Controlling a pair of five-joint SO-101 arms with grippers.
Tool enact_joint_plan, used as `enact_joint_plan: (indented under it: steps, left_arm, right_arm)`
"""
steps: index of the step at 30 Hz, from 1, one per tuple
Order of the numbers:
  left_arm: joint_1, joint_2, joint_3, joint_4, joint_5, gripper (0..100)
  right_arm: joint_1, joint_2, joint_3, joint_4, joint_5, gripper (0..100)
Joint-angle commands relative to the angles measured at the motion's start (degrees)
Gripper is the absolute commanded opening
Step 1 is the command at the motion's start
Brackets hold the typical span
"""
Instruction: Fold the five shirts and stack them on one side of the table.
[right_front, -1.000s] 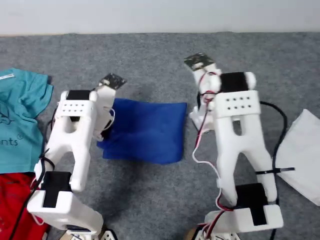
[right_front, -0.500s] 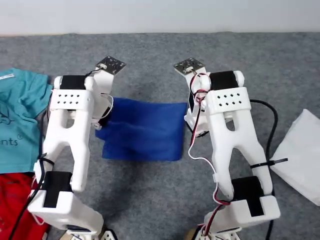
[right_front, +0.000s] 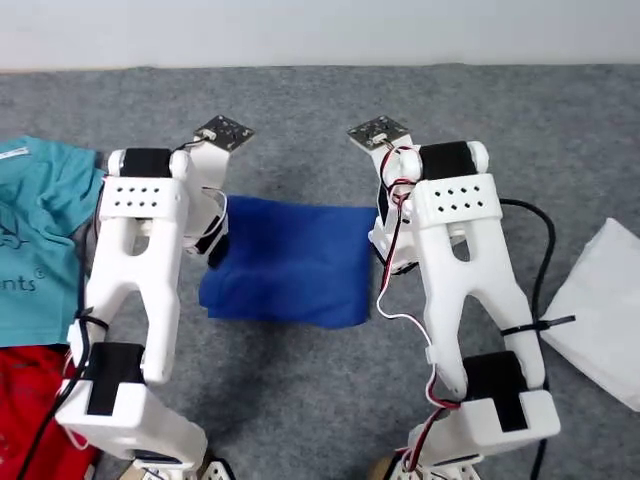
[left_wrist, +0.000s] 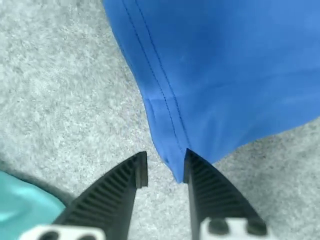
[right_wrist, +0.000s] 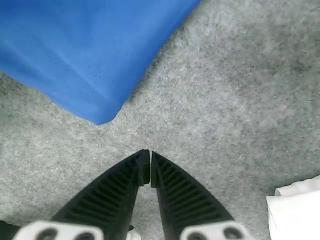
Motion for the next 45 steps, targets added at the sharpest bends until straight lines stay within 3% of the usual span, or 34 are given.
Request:
enact_joint_plan:
  steps: [1, 10, 19, 33, 37, 45]
  left_arm:
    - [0.4, -0.5, -2.3, 1.1, -0.4, 13]
    - [1.9, -0.3, 10.6, -12.0, -0.3, 13]
    - [1.8, -0.3, 15.2, -27.7, -0.1, 4]
    - [3.3, 4.0, 14.5, -47.2, 10.7, 4]
    - [4.5, 13.7, 8.8, -46.9, 10.7, 4]
    - [3.3, 29.7, -16.0, -33.1, 10.7, 4]
  right_arm:
    - [-0.4, -0.4, -0.2, 1.5, -0.3, 2.0]
    - [-0.4, -0.4, -0.2, 1.5, -0.3, 1.5]
    - [-3.9, -0.3, -0.1, 0.1, -0.2, 1.4]
    - [-3.7, -0.3, -0.1, -0.3, -0.2, 1.4]
    - [-3.7, -0.3, -0.1, -0.2, -0.2, 1.4]
    - [-2.2, -0.3, 0.0, 0.9, -0.2, 1.4]
